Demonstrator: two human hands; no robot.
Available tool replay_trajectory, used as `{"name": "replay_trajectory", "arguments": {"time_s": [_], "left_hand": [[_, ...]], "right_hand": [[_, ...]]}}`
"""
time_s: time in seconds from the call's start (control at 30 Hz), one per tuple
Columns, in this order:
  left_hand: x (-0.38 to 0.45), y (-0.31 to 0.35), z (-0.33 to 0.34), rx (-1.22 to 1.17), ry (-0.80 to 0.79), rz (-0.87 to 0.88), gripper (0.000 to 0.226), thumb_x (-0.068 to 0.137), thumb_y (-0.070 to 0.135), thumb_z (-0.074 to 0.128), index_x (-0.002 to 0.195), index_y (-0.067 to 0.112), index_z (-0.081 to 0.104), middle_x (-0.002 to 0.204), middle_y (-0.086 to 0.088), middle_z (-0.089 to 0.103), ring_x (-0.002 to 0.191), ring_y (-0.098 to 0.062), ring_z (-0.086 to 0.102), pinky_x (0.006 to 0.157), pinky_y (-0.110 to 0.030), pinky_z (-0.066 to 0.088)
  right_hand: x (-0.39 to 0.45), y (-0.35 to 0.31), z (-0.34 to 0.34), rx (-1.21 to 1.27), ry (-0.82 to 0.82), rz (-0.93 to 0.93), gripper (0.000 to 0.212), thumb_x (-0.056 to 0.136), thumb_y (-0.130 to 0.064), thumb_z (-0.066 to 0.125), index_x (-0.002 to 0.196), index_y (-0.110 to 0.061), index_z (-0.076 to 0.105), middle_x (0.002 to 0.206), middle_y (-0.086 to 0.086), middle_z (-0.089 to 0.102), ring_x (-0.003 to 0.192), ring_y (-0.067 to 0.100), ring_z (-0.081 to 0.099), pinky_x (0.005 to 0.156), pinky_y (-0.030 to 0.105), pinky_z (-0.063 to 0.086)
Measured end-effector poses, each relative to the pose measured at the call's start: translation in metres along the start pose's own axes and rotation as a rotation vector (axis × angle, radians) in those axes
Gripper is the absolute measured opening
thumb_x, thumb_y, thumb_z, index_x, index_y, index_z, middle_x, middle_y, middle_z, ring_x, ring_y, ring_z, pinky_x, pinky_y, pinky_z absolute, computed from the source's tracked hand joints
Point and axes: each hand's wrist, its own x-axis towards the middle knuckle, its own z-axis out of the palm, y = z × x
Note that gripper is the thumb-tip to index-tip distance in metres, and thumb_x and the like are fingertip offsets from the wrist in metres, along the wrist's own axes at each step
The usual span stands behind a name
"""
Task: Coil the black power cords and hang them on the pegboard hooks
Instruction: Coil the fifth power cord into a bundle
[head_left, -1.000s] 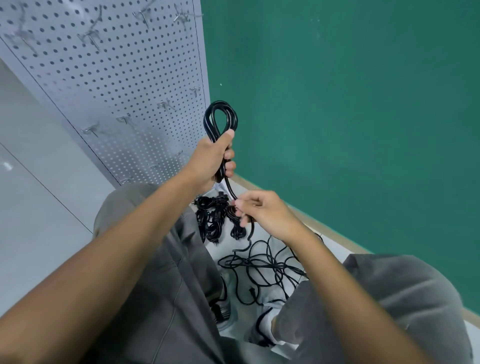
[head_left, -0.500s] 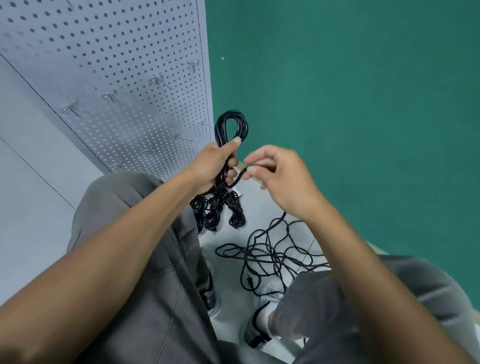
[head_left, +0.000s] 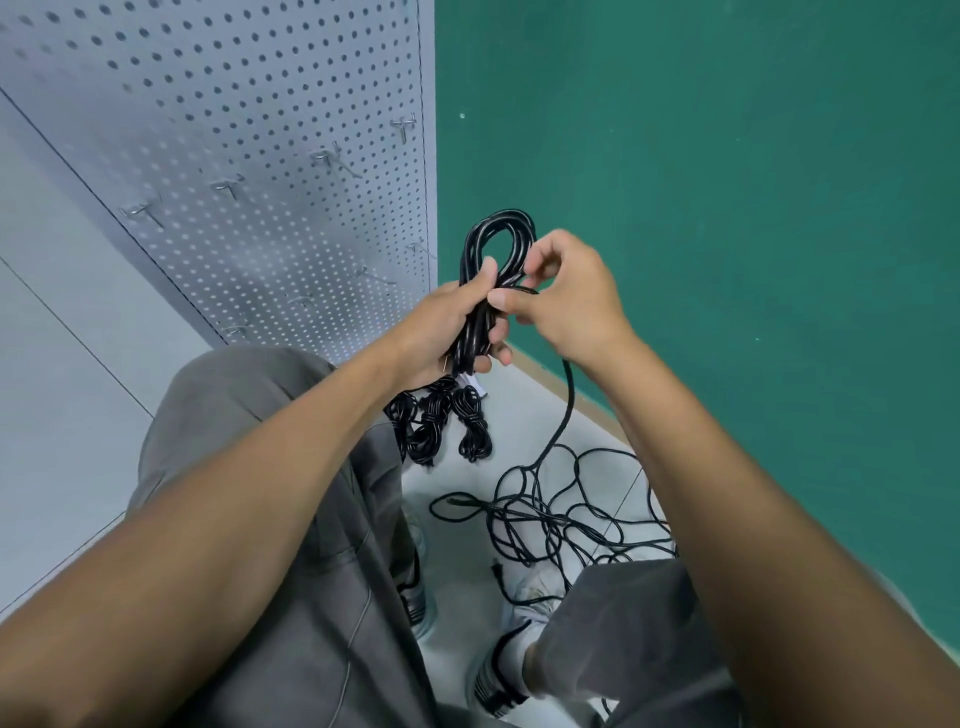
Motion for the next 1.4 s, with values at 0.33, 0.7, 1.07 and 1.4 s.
{"name": "replay_trajectory", "arguments": {"time_s": [0.33, 0.7, 1.07, 1.4], "left_hand": [[0.005, 0.004, -0.004, -0.275, -0.078, 0.002, 0.018, 0.101, 0.025, 0.057, 0.090, 0.018, 0.069, 0.062, 0.008, 0.042, 0.055, -0.008, 0.047, 0.043, -0.016, 0.036], [0.019, -0.005, -0.012, -0.178, 0.235, -0.002, 0.027, 0.101, 0.029, 0.066, 0.081, 0.020, 0.050, 0.061, 0.005, 0.046, 0.053, -0.011, 0.047, 0.047, -0.022, 0.040], [0.018, -0.025, -0.002, 0.196, 0.086, 0.005, 0.038, 0.100, 0.041, 0.064, 0.092, 0.004, 0.059, 0.056, 0.003, 0.044, 0.053, -0.015, 0.045, 0.052, -0.028, 0.041], [0.013, -0.034, 0.012, 0.336, -0.061, 0.123, 0.026, 0.105, 0.038, 0.055, 0.112, 0.017, 0.068, 0.109, -0.007, 0.072, 0.100, -0.022, 0.069, 0.072, -0.040, 0.054]], "right_hand": [[0.003, 0.003, -0.003, 0.214, -0.052, 0.073, 0.021, 0.095, -0.005, 0.064, 0.093, -0.019, 0.049, 0.091, 0.002, 0.058, 0.066, 0.014, 0.056, 0.074, 0.034, 0.054], [-0.029, 0.064, -0.006, 0.148, 0.011, 0.141, 0.018, 0.100, -0.020, 0.063, 0.094, -0.004, 0.070, 0.069, -0.005, 0.066, 0.058, 0.010, 0.049, 0.063, 0.022, 0.044], [-0.031, 0.027, -0.012, 0.015, 0.089, -0.178, 0.021, 0.105, -0.021, 0.053, 0.096, -0.020, 0.072, 0.126, -0.002, 0.054, 0.121, -0.002, 0.048, 0.103, 0.022, 0.043], [-0.014, 0.021, 0.004, 0.250, 0.197, -0.003, 0.031, 0.105, -0.035, 0.041, 0.084, -0.038, 0.063, 0.113, -0.005, 0.065, 0.107, 0.011, 0.060, 0.099, 0.048, 0.051]]}}
